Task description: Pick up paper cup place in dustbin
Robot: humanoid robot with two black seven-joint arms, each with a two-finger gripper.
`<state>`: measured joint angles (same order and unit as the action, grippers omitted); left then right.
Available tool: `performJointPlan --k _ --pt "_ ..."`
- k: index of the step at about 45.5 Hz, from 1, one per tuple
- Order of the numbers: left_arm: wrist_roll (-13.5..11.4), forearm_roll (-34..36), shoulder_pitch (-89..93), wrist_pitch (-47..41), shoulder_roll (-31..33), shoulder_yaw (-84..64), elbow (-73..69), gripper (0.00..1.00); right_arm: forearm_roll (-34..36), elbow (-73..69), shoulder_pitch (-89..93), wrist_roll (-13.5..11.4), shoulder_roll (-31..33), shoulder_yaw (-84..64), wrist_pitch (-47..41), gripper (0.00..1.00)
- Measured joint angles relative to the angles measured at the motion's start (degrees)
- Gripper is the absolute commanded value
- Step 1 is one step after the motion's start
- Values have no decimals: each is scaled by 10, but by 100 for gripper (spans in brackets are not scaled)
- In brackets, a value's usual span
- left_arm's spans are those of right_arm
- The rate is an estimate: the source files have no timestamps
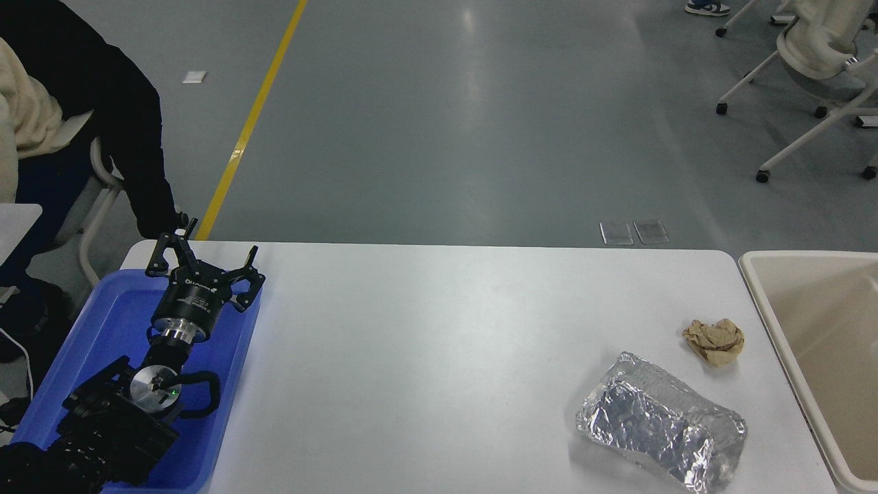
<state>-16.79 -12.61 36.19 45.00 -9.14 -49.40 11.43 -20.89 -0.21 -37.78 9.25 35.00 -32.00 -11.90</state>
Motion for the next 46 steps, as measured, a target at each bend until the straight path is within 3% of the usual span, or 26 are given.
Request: performJointPlan --k 5,8,30,46 --pt "0 0 0 0 0 0 0 100 0 1 3 0 -2 2 22 85" --pt "0 0 0 0 0 0 0 100 1 1 4 0 -4 2 44 97" --pt "0 0 0 0 0 0 0 100 4 -41 -8 1 -1 4 120 100" --pt "0 0 0 0 0 0 0 100 -1 -277 -136 0 82 -64 123 100"
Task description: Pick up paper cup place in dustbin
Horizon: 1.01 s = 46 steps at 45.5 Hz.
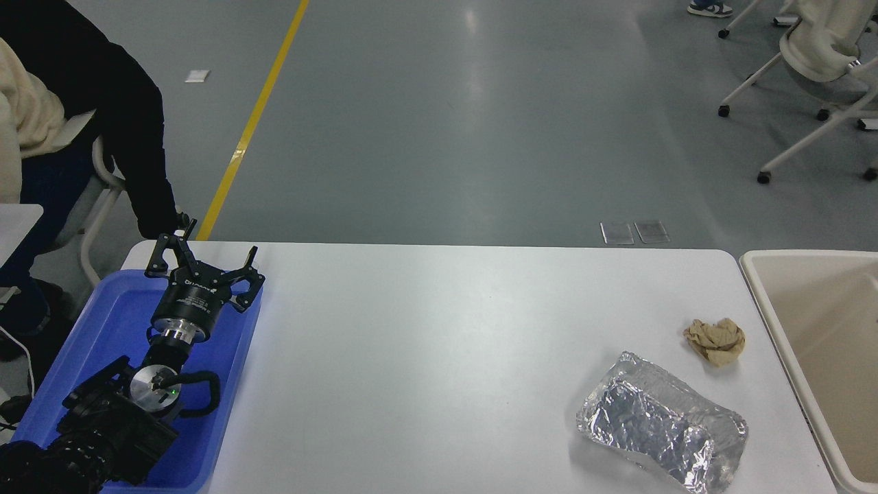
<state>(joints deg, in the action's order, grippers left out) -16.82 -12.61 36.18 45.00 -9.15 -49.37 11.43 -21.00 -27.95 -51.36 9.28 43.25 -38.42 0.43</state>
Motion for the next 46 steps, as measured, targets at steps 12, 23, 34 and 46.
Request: performJointPlan --k 12,23,34,46 --pt "0 0 0 0 0 1 0 100 3 -199 -214 1 2 -205 -12 100" --pt "0 0 0 0 0 1 0 100 4 -351 -393 1 -50 -358 -53 100" --pt "0 0 0 0 0 1 0 100 5 -456 -564 1 -104 -433 -183 100" --pt "0 0 0 0 0 2 0 100 5 -492 -706 1 -201 -450 -372 100"
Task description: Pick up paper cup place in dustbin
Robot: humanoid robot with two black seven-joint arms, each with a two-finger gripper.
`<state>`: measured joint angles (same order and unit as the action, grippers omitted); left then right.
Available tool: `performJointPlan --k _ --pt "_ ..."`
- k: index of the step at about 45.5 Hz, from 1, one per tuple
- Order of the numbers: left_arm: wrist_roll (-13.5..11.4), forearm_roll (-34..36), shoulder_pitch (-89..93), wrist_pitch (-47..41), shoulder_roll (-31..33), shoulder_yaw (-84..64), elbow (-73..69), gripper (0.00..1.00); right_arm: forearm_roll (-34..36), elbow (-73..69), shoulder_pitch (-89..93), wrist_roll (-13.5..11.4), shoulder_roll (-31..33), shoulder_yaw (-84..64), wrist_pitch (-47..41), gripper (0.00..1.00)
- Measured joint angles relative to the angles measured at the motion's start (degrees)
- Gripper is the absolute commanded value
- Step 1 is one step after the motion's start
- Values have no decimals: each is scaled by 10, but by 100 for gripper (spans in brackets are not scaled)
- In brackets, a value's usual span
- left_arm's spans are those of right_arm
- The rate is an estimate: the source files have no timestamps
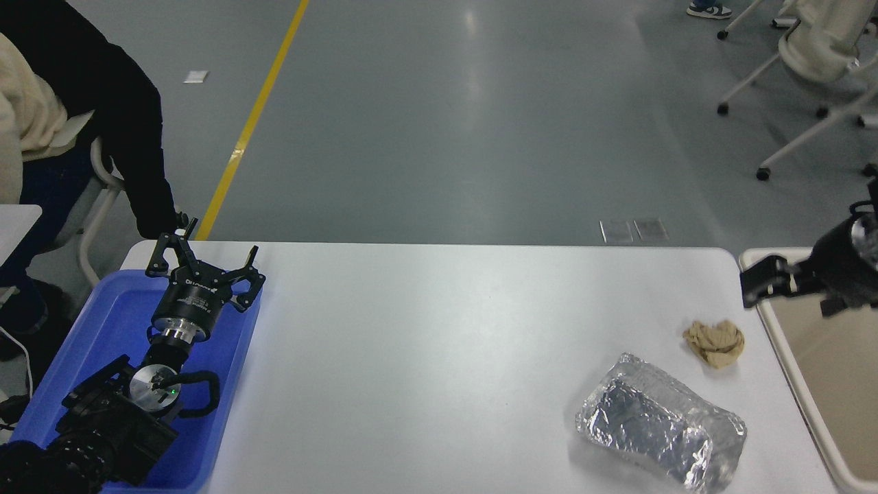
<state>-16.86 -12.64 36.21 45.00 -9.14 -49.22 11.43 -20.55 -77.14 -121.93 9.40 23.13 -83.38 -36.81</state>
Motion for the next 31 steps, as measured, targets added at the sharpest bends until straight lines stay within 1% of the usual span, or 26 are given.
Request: performJointPlan --k 4,11,31 --pt "0 0 0 0 0 0 0 100 0 -6 -38 0 -27 9 -30 100" --pt "0 0 0 0 0 0 0 100 1 -16 -85 0 -54 17 -58 100" --pt "0 0 -1 0 0 0 0 100 0 -23 -129 0 -75 27 -79 100"
